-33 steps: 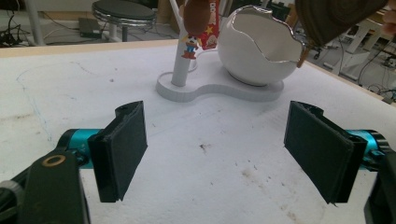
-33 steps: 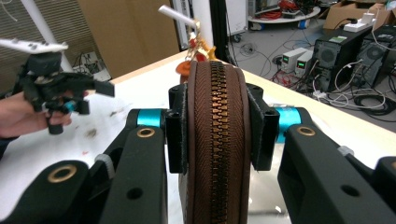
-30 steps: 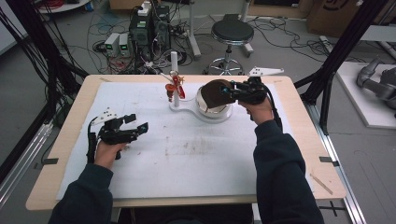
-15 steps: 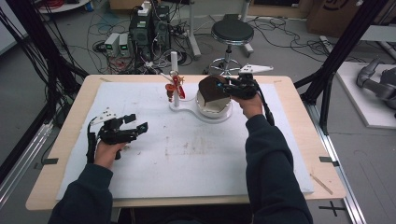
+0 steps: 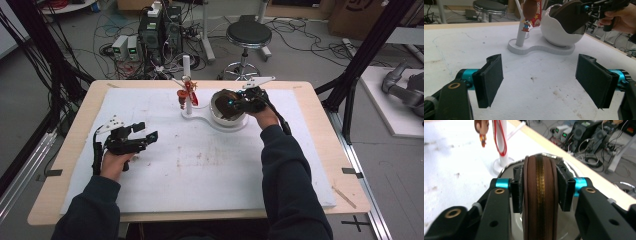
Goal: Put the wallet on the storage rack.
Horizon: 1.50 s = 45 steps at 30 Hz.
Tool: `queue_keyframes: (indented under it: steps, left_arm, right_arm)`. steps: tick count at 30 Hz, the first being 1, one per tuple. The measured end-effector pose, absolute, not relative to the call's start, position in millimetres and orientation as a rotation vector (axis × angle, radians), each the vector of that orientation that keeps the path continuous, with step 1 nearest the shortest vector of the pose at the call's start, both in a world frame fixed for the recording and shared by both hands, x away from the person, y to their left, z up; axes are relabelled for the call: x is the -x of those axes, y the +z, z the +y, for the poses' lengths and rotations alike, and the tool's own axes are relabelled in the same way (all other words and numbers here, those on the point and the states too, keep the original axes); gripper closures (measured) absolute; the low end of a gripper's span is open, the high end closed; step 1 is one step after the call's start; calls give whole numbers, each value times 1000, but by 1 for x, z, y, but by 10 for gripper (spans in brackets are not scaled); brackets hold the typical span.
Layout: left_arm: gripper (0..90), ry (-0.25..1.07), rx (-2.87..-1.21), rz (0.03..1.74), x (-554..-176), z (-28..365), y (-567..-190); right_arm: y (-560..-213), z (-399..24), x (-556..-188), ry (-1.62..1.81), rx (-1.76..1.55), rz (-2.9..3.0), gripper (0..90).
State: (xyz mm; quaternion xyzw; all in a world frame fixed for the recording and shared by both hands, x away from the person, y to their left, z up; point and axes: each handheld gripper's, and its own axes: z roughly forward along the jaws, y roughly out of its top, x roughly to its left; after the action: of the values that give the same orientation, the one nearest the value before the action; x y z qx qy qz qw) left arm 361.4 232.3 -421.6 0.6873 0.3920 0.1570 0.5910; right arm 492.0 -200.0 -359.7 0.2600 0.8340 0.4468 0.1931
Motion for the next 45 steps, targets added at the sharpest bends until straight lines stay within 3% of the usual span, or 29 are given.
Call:
queue_keyframes:
  steps: [3,10,21,27,36,45]
  left_arm:
    - [222,363,-1598,914,-361,232,-422]
    - [222,363,-1595,916,-361,232,-421]
    - [222,361,-1594,921,-361,232,-422]
    - [222,359,-1595,921,-361,232,-422]
    - [222,353,-1595,925,-361,232,-422]
    - [222,349,-1591,922,-361,231,-422]
  right_arm:
    - [-356,-205,-491,1264,-764,2339,513]
    - [-343,-223,-479,1240,-797,2340,540]
    - [-344,-239,-468,1085,-851,2470,746]
    - [-363,-238,-470,1064,-890,2473,789]
    - [-355,-243,-472,1216,-940,2402,826]
    - [-362,-229,-477,1146,-961,2377,887]
